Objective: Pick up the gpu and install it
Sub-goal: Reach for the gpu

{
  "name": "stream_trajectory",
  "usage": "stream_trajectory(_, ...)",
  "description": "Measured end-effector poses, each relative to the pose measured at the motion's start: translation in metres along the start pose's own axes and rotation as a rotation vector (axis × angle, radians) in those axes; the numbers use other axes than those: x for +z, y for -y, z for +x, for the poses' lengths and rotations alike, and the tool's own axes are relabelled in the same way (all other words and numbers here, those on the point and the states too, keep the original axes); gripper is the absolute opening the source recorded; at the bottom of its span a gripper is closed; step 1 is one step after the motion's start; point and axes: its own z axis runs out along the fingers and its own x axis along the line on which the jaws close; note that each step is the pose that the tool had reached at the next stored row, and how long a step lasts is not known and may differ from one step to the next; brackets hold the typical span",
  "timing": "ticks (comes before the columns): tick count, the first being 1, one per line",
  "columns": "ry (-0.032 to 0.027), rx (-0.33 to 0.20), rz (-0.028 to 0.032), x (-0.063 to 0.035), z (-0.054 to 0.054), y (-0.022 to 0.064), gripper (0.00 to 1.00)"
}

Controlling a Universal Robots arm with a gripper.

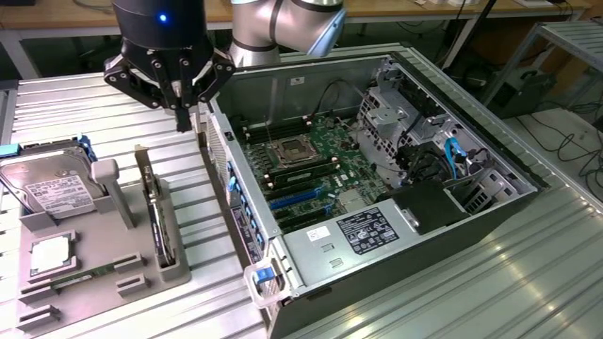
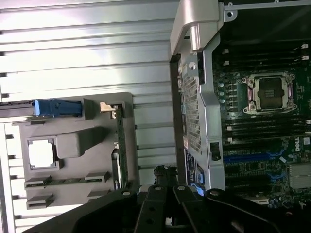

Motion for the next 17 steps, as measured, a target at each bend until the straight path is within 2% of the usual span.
stream_trajectory(7,0.0000,-0.002,-0.0001,-0.0003,0.012,0.0024,0.11)
stream_trajectory(17,-0.0002,-0.005,-0.0001,-0.0007,0.024,0.0041,0.11)
